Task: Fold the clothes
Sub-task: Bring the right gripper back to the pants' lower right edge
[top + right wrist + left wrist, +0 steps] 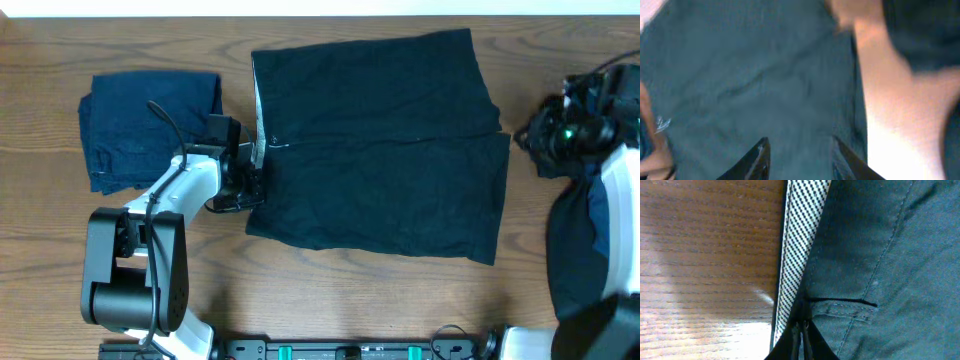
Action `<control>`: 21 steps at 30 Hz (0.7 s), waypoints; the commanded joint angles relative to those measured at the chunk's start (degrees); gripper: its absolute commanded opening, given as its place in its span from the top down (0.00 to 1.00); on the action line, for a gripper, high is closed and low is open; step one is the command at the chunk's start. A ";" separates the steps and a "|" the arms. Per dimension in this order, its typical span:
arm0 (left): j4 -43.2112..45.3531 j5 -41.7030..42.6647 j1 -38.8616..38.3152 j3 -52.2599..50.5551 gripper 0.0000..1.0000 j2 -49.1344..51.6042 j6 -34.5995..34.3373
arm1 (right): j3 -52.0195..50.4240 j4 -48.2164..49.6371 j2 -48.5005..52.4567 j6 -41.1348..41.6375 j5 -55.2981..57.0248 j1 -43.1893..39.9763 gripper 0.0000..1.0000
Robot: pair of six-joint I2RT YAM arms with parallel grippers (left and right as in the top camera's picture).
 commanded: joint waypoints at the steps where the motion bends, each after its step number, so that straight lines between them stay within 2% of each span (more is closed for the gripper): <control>1: -0.28 -0.50 0.31 -0.81 0.92 -0.87 0.52 | -1.70 -5.09 -1.20 1.88 1.66 1.90 0.64; 5: -0.31 -0.50 0.31 -0.81 0.89 -0.87 0.52 | -7.15 -7.98 -2.21 2.93 5.84 3.54 0.61; 14: -0.33 -0.52 0.31 -0.81 0.87 -0.87 0.52 | -28.65 5.77 -2.19 8.63 8.35 3.63 0.60; 21: -0.28 -0.52 0.31 -0.81 0.86 -0.87 0.52 | -34.16 6.73 -2.19 10.93 18.03 3.76 0.55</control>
